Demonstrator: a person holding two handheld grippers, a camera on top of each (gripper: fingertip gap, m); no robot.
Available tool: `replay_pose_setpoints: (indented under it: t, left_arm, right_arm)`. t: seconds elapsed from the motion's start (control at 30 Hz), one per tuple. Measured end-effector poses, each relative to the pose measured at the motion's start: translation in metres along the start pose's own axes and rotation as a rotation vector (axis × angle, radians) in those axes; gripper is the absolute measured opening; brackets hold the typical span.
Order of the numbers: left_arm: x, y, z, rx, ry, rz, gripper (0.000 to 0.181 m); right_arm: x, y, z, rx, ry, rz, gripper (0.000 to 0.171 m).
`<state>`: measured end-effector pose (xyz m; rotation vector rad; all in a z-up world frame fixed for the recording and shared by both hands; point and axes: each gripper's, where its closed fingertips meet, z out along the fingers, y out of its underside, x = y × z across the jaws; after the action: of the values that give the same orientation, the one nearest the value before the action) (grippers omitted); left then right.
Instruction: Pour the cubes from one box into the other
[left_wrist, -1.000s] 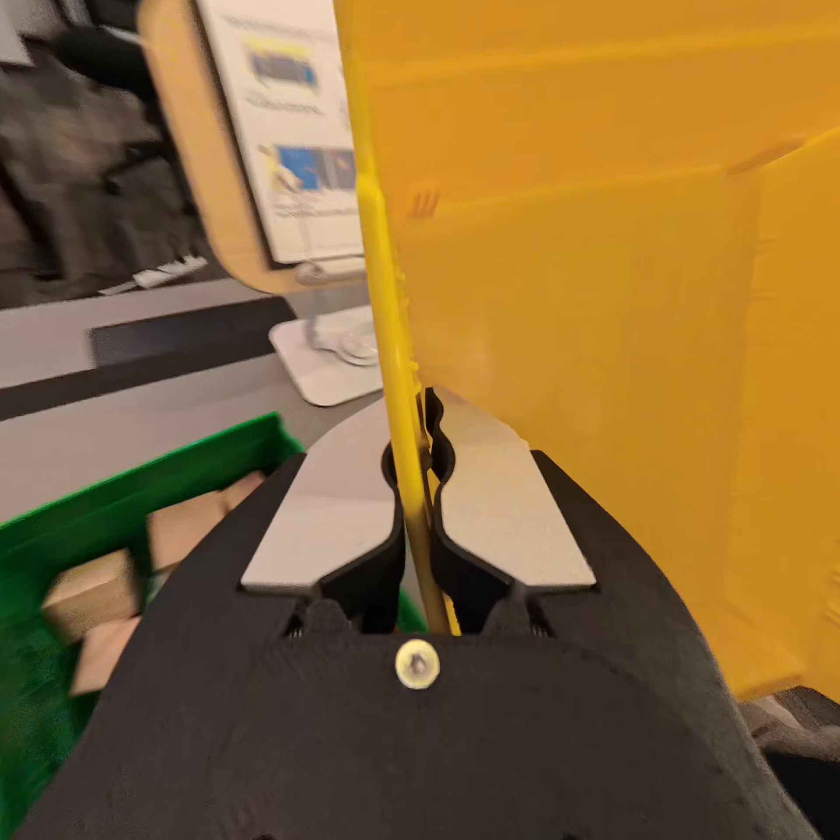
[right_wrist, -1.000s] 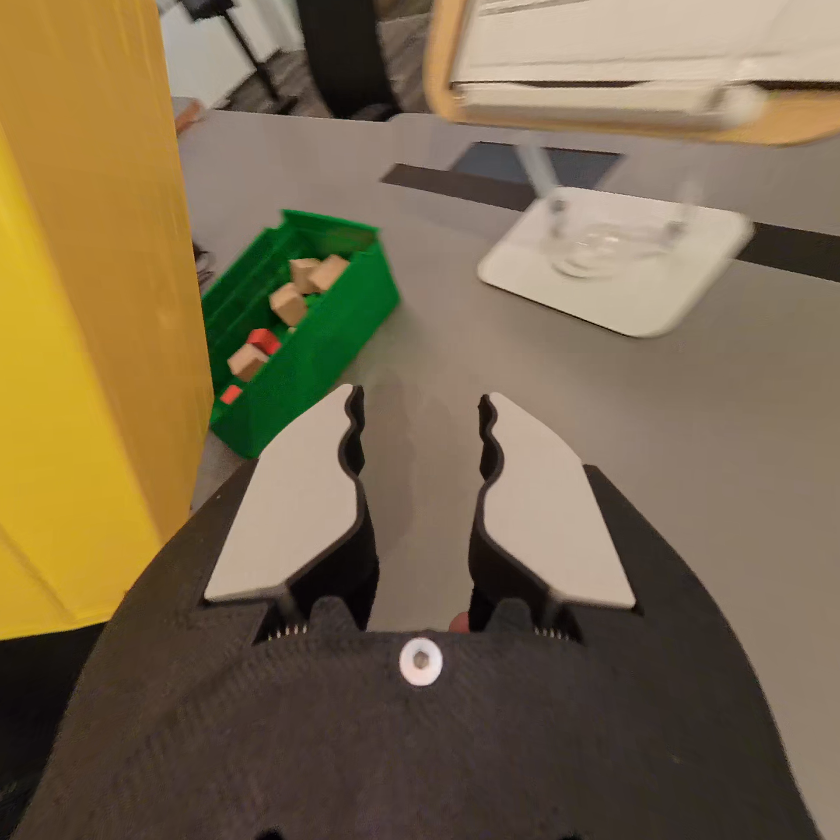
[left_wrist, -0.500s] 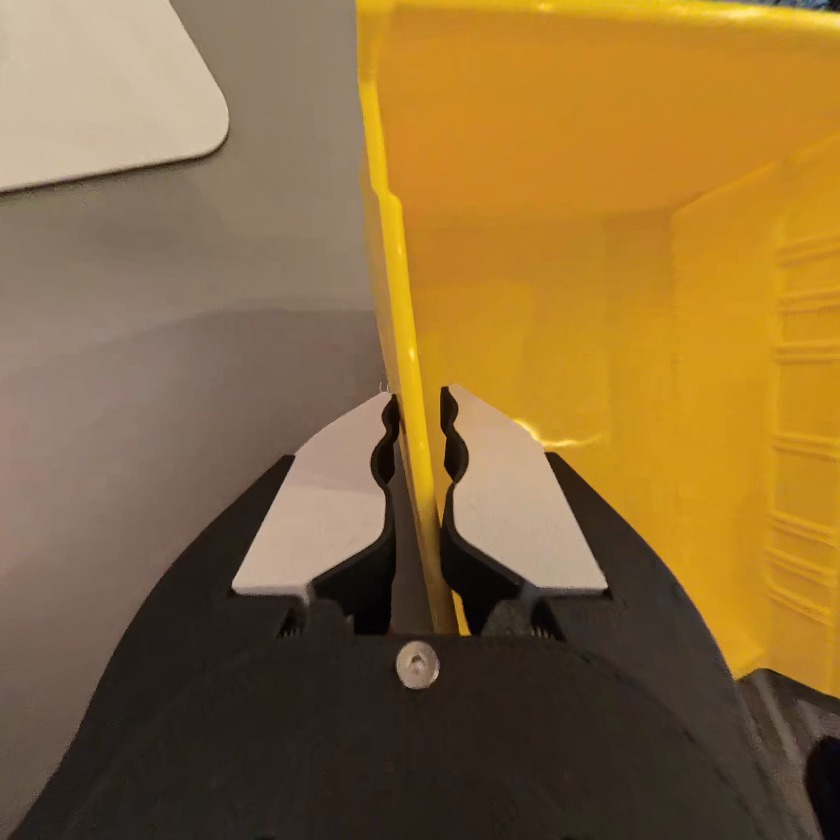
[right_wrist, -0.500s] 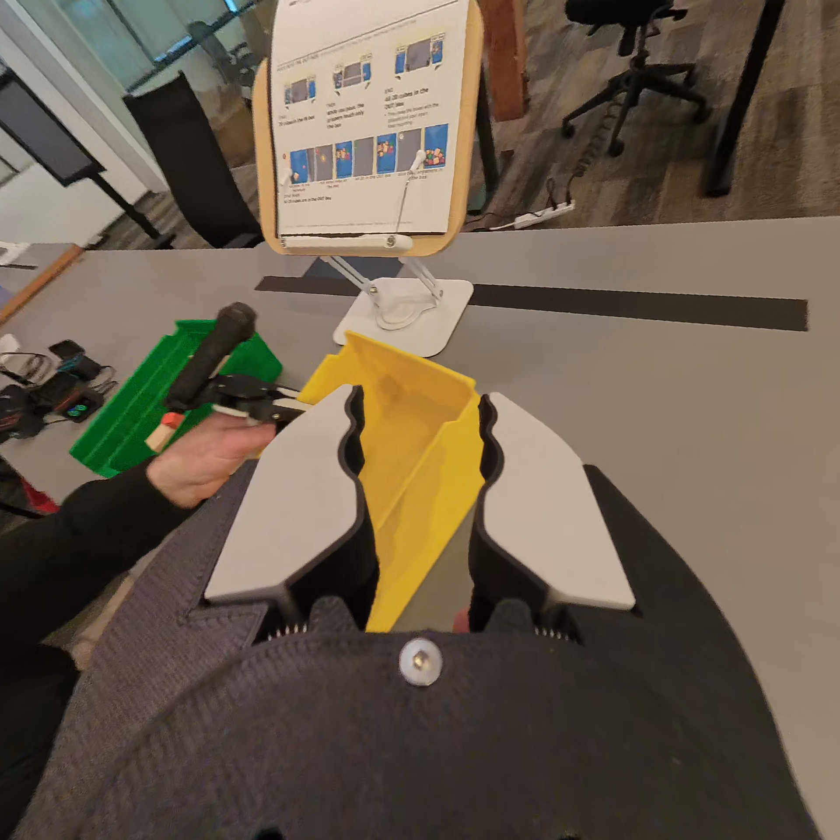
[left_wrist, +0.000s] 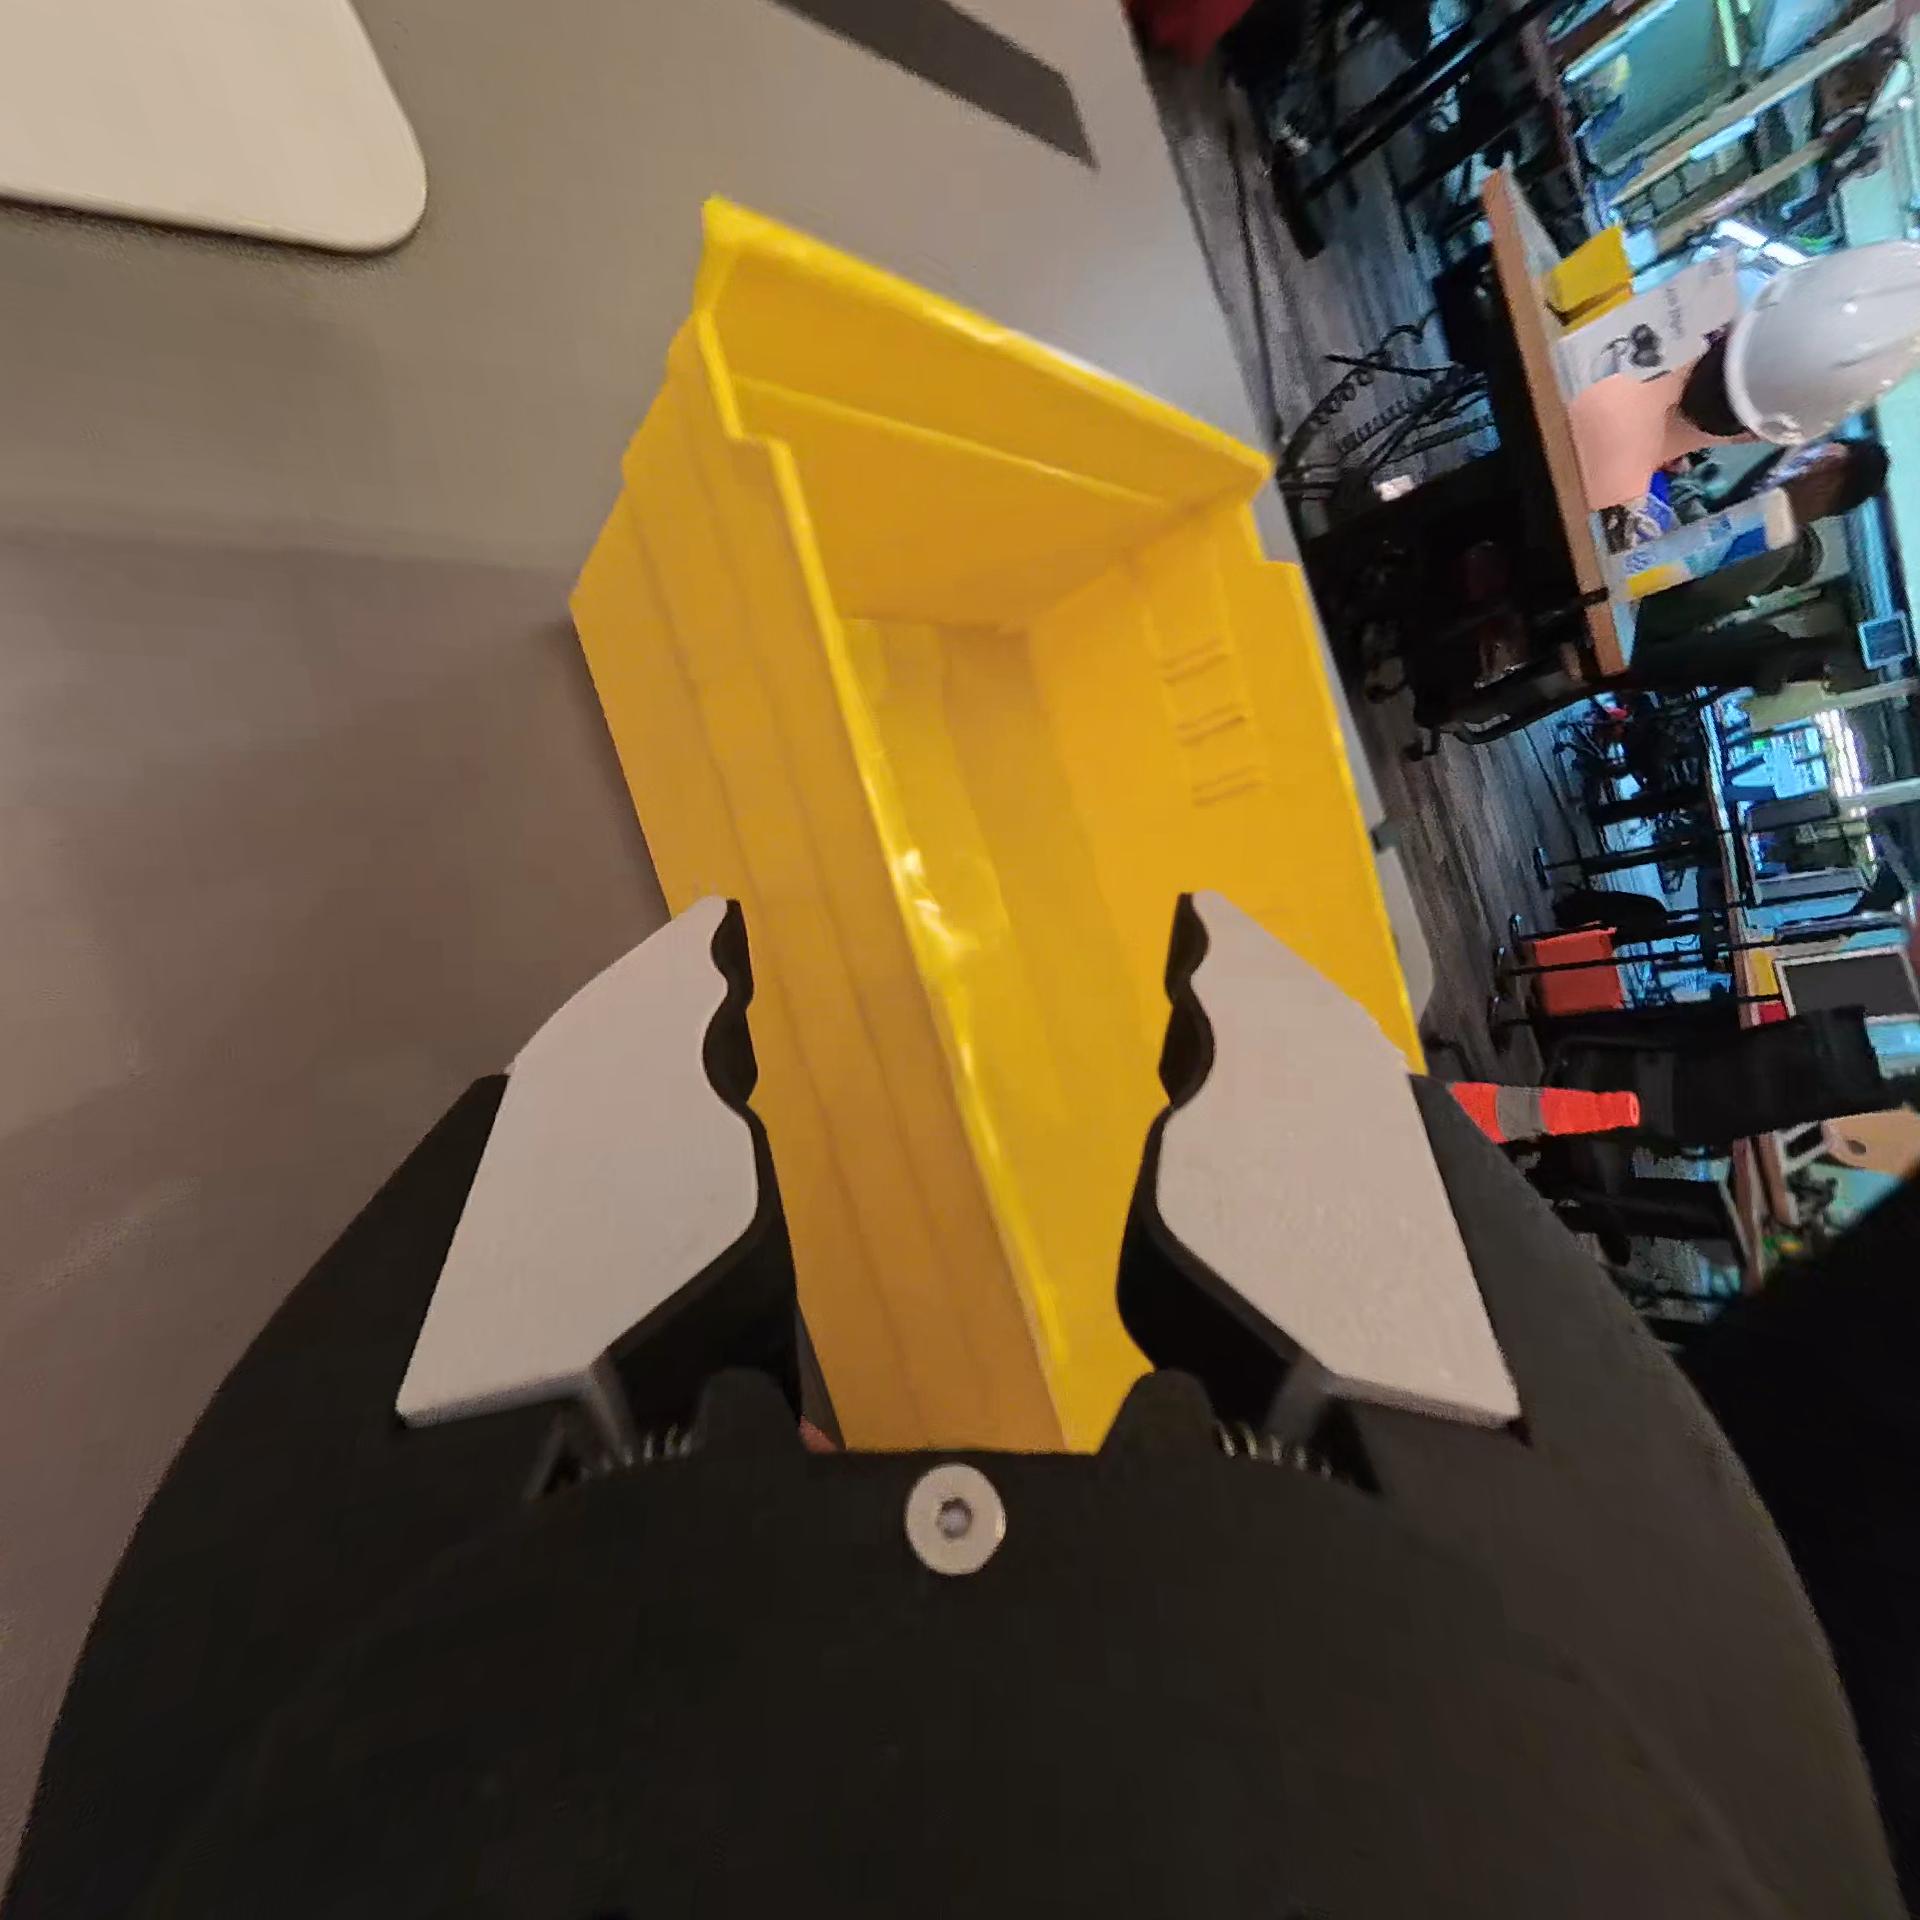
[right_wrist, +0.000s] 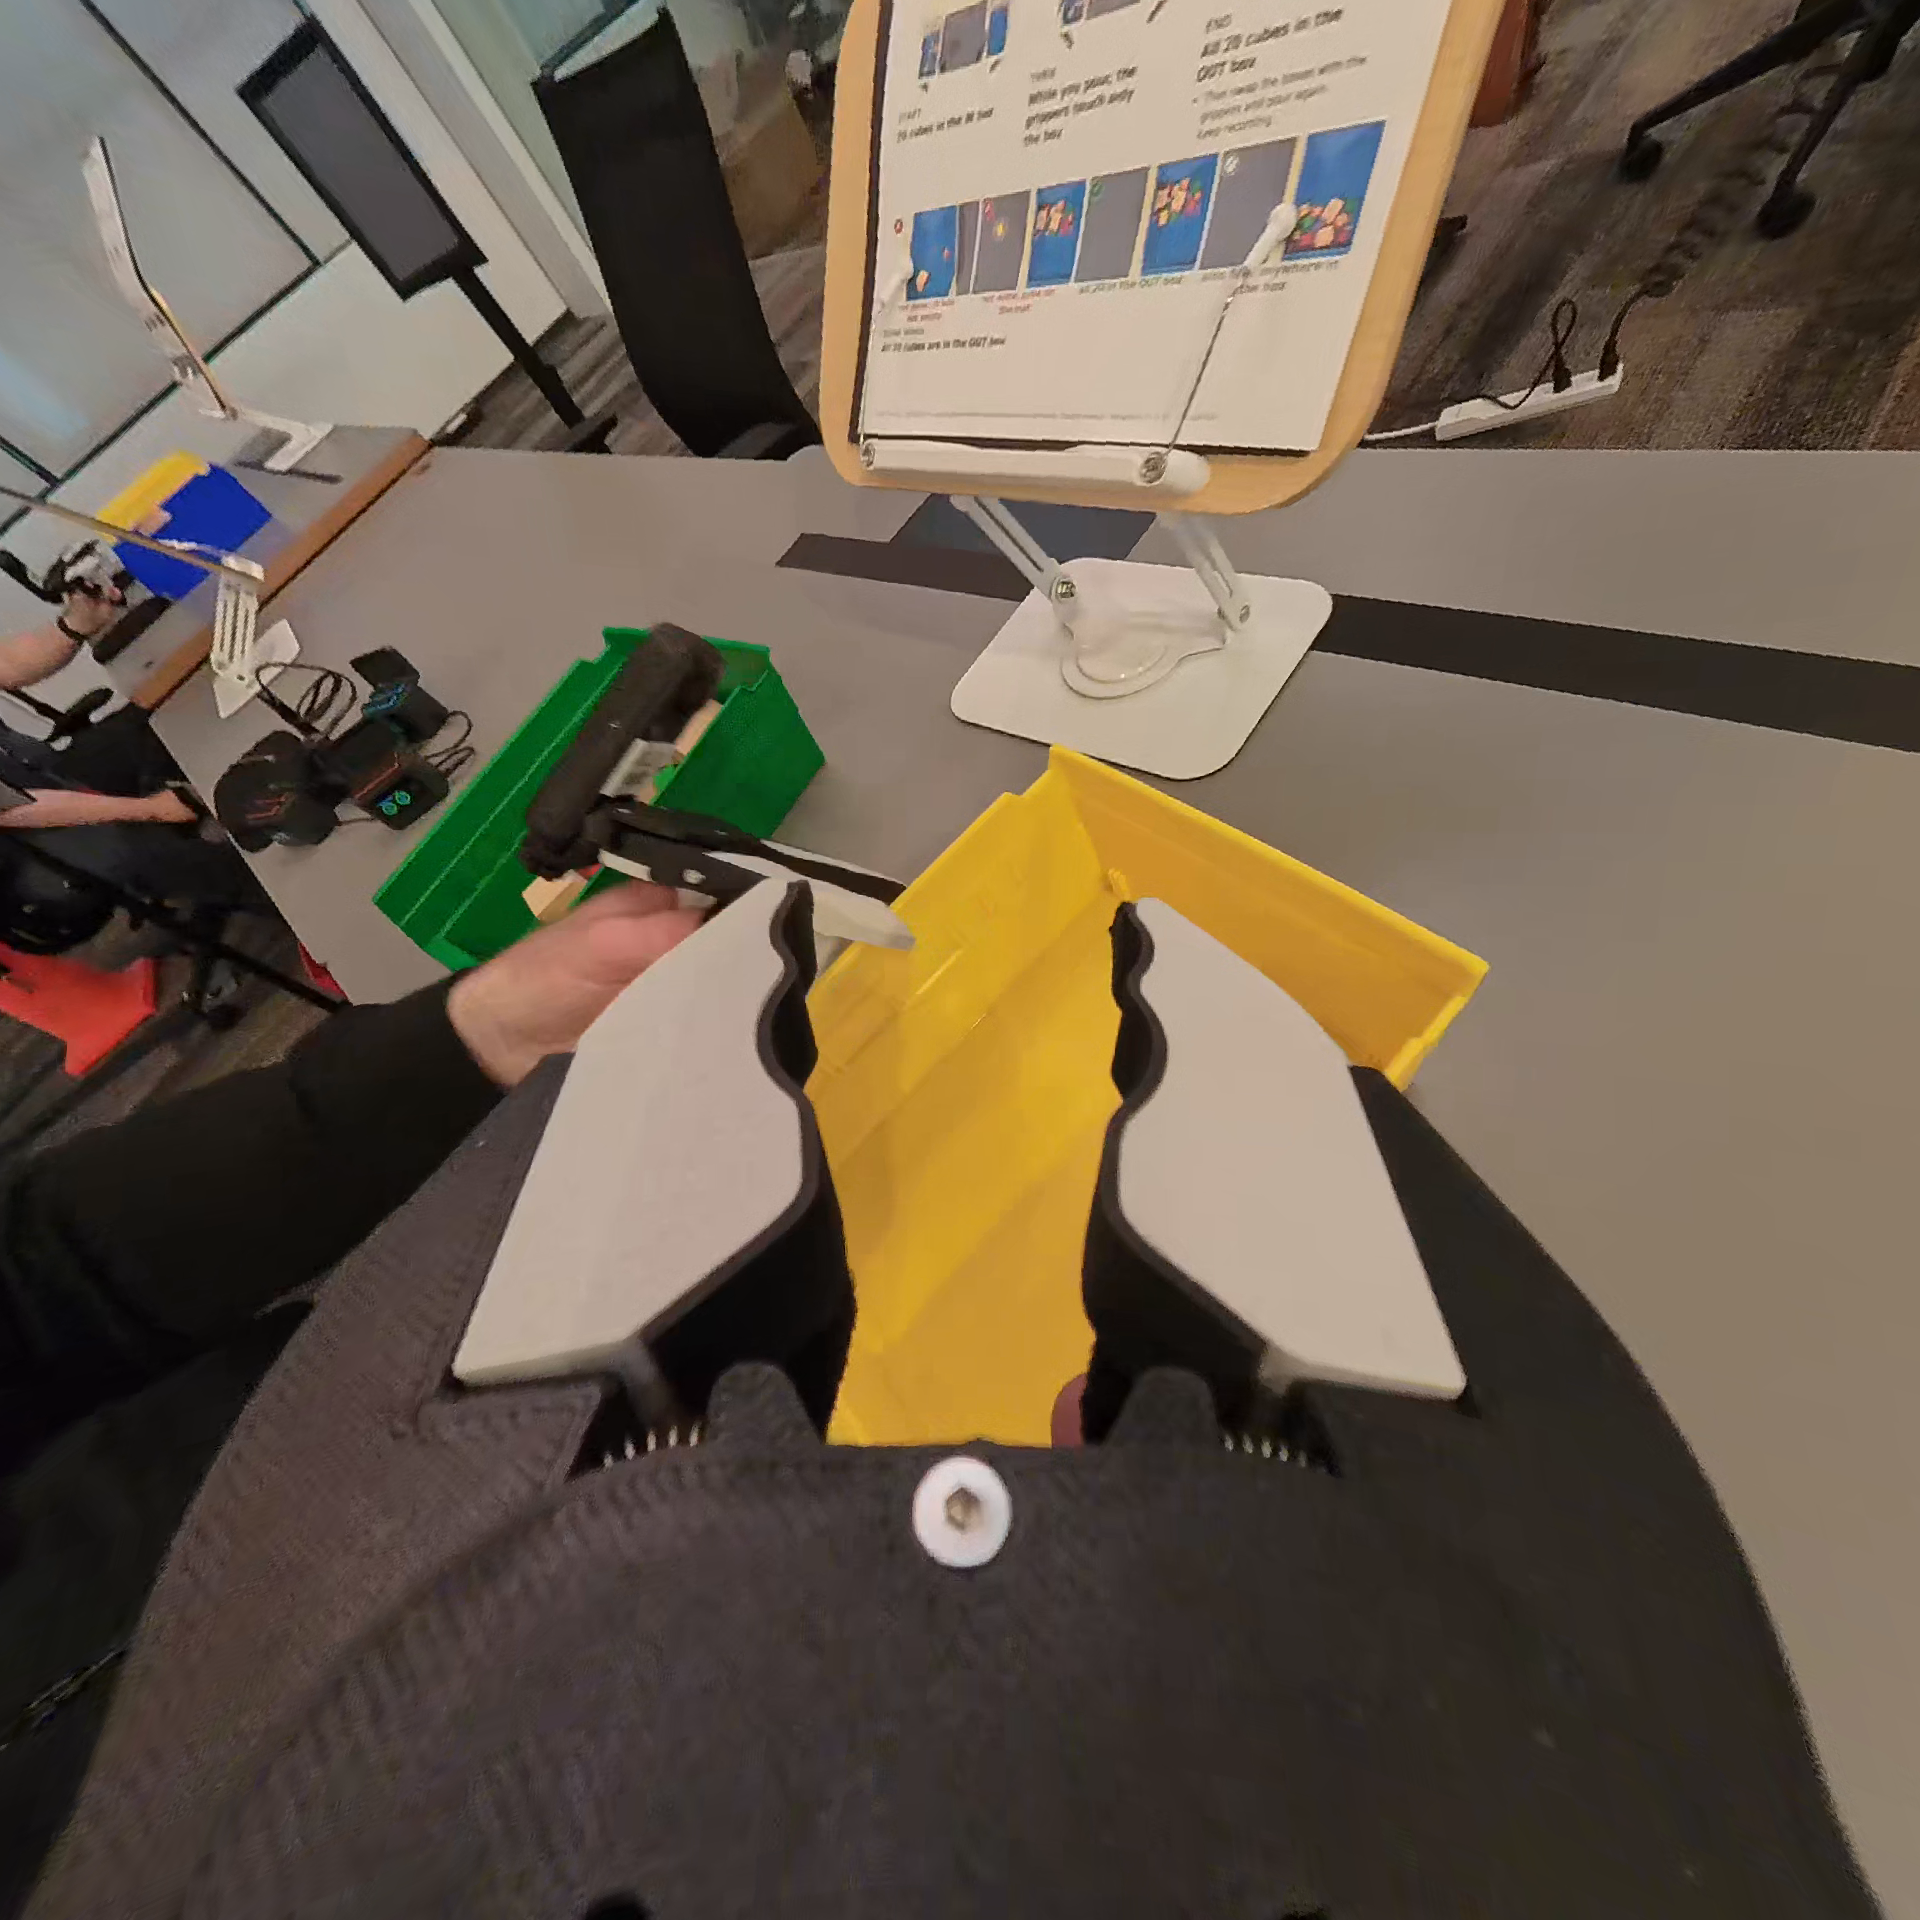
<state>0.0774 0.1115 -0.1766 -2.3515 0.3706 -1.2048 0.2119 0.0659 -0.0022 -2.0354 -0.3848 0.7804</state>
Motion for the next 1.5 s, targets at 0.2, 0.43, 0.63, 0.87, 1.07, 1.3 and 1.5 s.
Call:
replay_pose_setpoints:
  t: [0.2,0.43,0.63,0.87,1.07,1.3,1.5]
  left_arm:
    - [0.010,-0.021,-0.107,0.148,-0.034,0.187,0.076]
    - [-0.121,-0.047,-0.285,0.264,-0.525,0.266,0.072]
    - [-0.216,-0.013,-0.369,0.210,-0.619,0.057,0.073]
    - [-0.263,0.018,-0.354,-0.023,-0.672,0.066,0.061]
    - [-0.280,0.029,-0.342,-0.126,-0.665,0.087,0.009]
    - [-0.283,0.023,-0.339,-0.140,-0.679,0.138,0.007]
    - [-0.274,0.013,-0.336,-0.108,-0.701,0.183,0.004]
  right_arm:
    - [-0.043,0.015,0.040,-0.099,-0.078,-0.068,0.053]
    - [-0.146,0.063,0.134,-0.278,-0.192,-0.167,0.055]
    - [-0.227,0.119,0.232,-0.506,-0.272,-0.283,0.055]
    - [-0.216,0.149,0.325,-0.717,-0.168,-0.268,0.052]
    - [-0.216,0.184,0.348,-0.867,-0.156,-0.254,0.044]
    - [-0.207,0.179,0.348,-0.871,-0.138,-0.278,0.017]
    - [-0.201,0.178,0.343,-0.843,-0.122,-0.291,0.012]
